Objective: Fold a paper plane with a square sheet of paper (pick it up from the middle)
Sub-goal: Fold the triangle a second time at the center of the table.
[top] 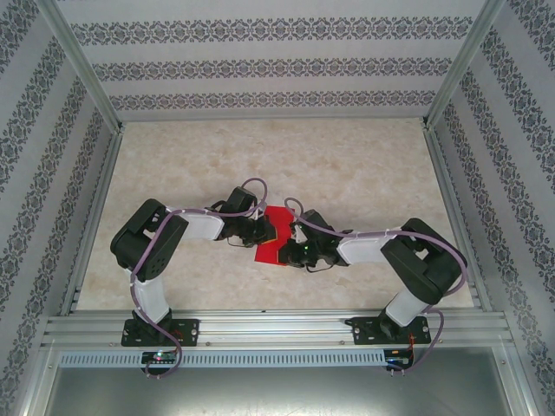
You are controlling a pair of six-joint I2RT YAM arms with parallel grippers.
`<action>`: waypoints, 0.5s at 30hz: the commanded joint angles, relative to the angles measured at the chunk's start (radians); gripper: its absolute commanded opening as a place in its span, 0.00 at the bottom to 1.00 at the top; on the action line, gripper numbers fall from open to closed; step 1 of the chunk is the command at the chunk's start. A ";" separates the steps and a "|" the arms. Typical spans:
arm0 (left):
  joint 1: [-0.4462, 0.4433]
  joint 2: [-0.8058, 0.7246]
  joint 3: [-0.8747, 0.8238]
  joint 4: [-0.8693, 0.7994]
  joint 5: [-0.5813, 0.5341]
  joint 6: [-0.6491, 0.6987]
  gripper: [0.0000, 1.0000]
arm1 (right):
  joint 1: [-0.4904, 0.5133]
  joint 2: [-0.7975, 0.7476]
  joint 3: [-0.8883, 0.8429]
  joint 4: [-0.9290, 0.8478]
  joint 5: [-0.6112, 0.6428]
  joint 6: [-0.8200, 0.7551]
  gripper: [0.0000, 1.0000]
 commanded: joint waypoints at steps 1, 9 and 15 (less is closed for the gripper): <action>0.017 0.032 -0.040 -0.090 -0.131 -0.005 0.00 | 0.008 -0.044 -0.043 -0.129 0.006 -0.004 0.12; 0.017 0.045 -0.031 -0.079 -0.103 0.000 0.00 | -0.006 -0.150 -0.037 -0.184 0.030 -0.019 0.12; 0.015 0.041 0.013 -0.144 -0.084 0.023 0.00 | -0.011 -0.161 0.016 0.003 0.034 0.066 0.14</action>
